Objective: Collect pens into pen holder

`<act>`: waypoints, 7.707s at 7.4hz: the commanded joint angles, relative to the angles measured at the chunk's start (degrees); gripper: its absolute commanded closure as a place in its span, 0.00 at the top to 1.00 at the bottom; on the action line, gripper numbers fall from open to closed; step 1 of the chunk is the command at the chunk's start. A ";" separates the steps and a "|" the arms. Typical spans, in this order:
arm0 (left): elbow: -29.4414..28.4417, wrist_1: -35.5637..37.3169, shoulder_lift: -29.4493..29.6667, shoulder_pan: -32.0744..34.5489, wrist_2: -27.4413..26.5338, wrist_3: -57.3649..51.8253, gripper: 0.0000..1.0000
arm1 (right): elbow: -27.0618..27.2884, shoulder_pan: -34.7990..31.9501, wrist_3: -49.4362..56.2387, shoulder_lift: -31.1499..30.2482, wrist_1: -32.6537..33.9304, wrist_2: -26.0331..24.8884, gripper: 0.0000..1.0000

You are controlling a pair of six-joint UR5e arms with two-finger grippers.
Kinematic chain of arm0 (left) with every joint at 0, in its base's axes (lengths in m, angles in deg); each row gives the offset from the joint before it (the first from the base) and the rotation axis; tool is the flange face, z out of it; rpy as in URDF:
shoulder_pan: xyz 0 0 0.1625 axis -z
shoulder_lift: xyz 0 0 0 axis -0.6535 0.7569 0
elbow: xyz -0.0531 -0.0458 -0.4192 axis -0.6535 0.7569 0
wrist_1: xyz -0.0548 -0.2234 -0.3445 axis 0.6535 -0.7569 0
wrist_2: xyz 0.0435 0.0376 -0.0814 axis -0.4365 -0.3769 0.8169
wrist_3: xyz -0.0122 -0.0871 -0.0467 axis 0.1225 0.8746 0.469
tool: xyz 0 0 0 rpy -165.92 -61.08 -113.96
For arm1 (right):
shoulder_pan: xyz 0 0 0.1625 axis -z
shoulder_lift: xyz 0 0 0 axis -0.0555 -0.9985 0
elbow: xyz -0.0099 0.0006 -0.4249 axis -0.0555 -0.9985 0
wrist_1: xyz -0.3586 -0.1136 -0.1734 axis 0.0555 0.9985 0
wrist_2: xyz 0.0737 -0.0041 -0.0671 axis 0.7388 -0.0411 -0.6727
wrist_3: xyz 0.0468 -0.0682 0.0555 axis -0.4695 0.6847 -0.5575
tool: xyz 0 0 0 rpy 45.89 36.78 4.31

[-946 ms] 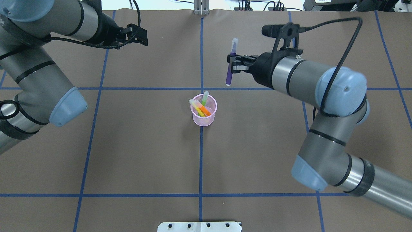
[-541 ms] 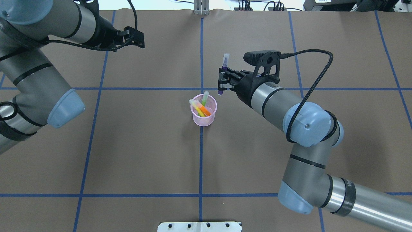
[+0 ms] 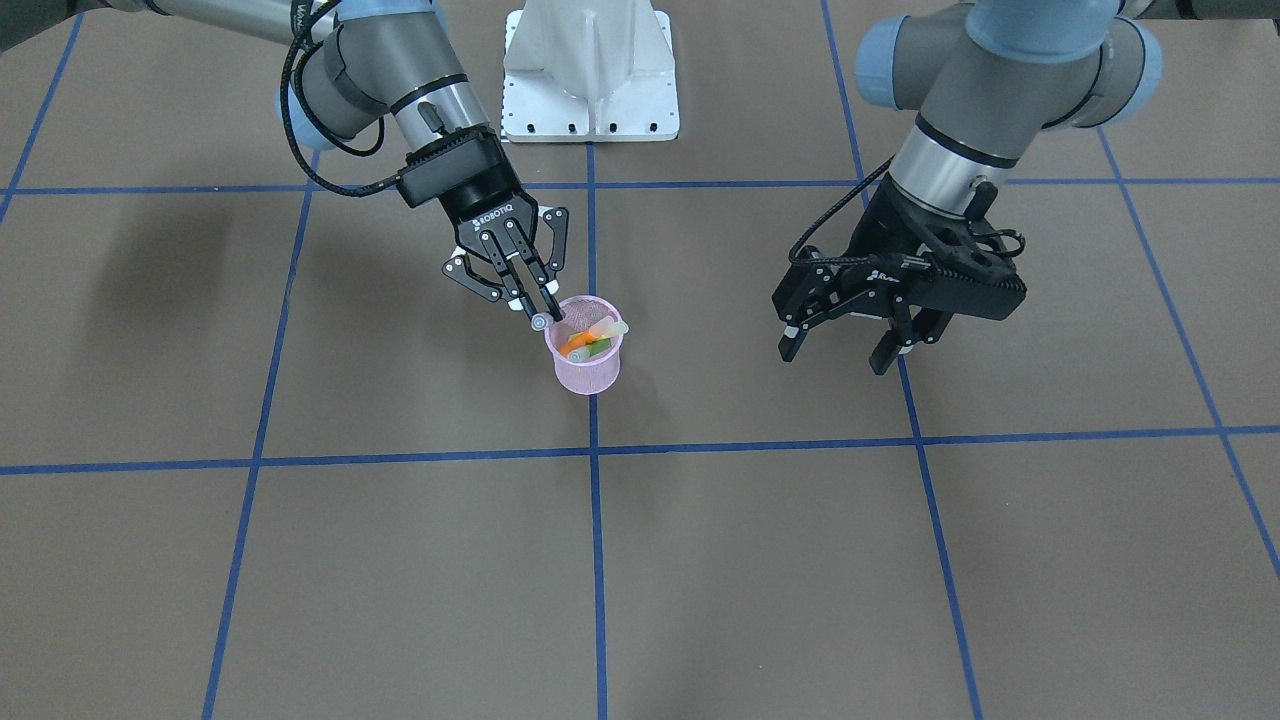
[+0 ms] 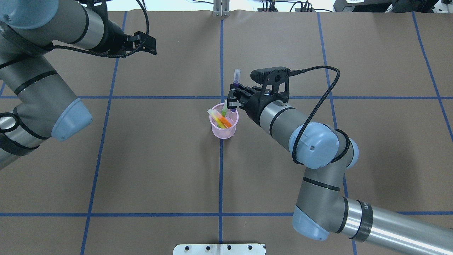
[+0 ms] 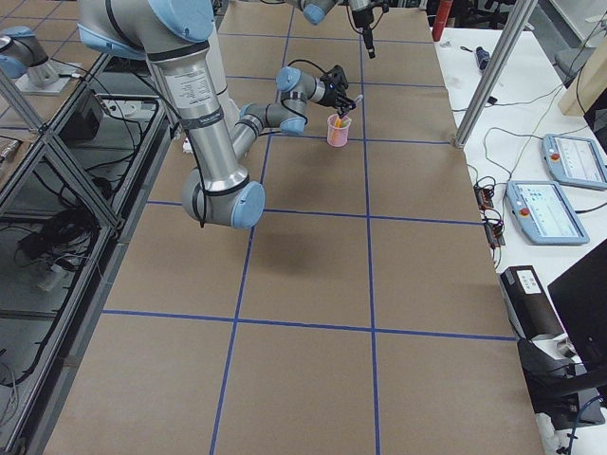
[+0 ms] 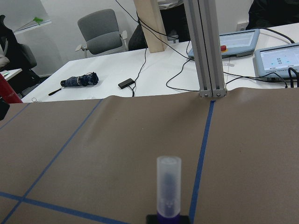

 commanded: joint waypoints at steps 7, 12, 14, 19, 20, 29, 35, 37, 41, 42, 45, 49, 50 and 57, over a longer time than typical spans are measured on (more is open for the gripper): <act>-0.94 -0.24 -0.09 -0.34 -0.07 -0.01 0.99 | -3.98 3.45 -0.18 0.27 -2.02 -3.29 0.85; -0.07 0.46 0.08 0.97 0.55 -1.14 0.99 | 1.10 0.92 -1.23 0.62 -0.19 4.64 0.99; 1.60 8.75 0.26 4.73 6.41 -8.04 1.00 | 8.90 -6.26 -1.23 0.01 17.65 19.22 0.99; 7.14 24.98 -7.72 11.78 8.02 -32.80 1.00 | 10.36 -27.57 -0.87 -10.60 31.38 50.41 1.00; 6.71 24.11 -10.35 11.79 7.76 -33.49 1.00 | 8.43 -27.92 -0.71 -11.84 30.42 49.02 1.00; 0.21 18.13 -26.80 28.80 14.85 -53.51 1.00 | -10.45 -57.42 44.21 -22.57 29.53 62.60 1.00; -8.14 17.42 -29.98 37.36 18.04 -68.13 1.00 | -11.11 -64.49 45.26 -31.88 29.88 68.78 1.00; -7.45 17.42 -30.32 37.45 18.13 -67.25 1.00 | -4.38 -64.49 45.17 -32.42 40.34 68.52 1.00; -7.18 17.33 -33.22 38.06 18.48 -66.02 1.00 | -1.70 -64.49 45.26 -33.21 44.83 69.22 1.00; -7.61 17.34 -33.66 38.15 18.48 -66.02 1.00 | -1.78 -64.49 45.78 -33.30 44.82 69.22 1.00; -7.62 17.34 -33.67 38.24 18.39 -65.93 1.00 | -1.79 -65.63 51.68 -34.97 45.00 69.83 1.00; -7.44 17.42 -33.75 38.24 18.39 -65.93 1.00 | -1.61 -65.63 51.68 -35.24 44.65 70.80 1.00; -7.10 17.42 -33.84 38.50 18.48 -65.93 1.00 | -1.44 -65.63 51.68 -35.24 44.56 70.80 1.00; -6.83 17.42 -34.46 38.51 24.10 -65.14 1.00 | -0.20 -65.81 51.50 -35.15 44.30 70.72 1.00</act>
